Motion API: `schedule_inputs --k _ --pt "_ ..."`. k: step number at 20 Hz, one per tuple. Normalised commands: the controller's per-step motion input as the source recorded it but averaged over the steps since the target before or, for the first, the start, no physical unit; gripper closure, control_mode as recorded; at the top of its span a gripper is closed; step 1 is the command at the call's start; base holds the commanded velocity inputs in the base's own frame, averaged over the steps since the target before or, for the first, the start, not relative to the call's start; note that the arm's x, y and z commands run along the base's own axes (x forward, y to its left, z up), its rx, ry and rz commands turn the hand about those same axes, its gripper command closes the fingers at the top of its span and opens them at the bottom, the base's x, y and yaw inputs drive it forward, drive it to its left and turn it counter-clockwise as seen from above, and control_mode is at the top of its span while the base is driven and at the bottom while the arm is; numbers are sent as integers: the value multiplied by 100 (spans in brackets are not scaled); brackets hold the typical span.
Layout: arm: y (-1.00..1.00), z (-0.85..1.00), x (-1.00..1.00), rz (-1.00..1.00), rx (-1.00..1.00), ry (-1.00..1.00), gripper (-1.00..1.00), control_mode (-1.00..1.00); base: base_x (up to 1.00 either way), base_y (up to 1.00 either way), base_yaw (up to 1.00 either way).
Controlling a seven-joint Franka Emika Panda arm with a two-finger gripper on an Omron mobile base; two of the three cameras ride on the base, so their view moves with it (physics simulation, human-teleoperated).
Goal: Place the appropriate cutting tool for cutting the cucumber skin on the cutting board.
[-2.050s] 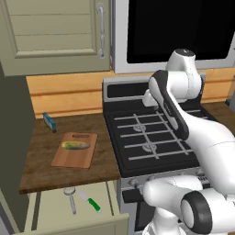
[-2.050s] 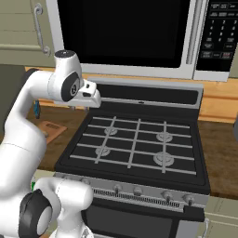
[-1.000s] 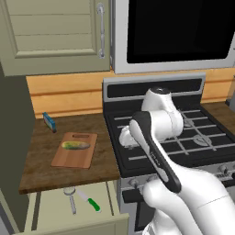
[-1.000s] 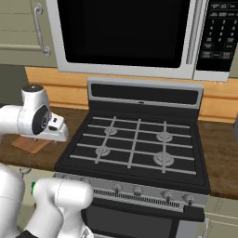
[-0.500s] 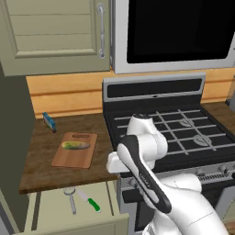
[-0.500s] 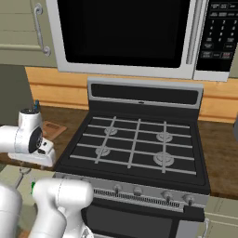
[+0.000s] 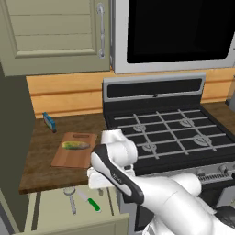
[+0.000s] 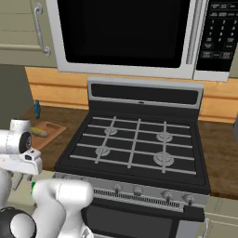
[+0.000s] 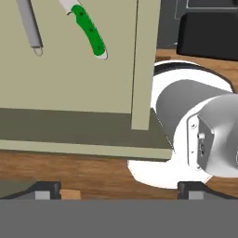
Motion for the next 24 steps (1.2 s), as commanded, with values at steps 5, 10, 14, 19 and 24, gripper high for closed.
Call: schedule_inputs --k 5,10,14,19,24 --pt "3 -27 -26 5 -3 0 -100 -100 0 0 0" --pt "11 -39 0 1 -4 1 -100 -100 0 0 0" --pt "10 -40 -3 0 -6 0 -100 -100 0 0 0" --pt "2 -39 -8 0 -6 0 -100 -100 0 0 0" --pt "21 -39 0 0 -3 0 -100 -100 0 0 0"
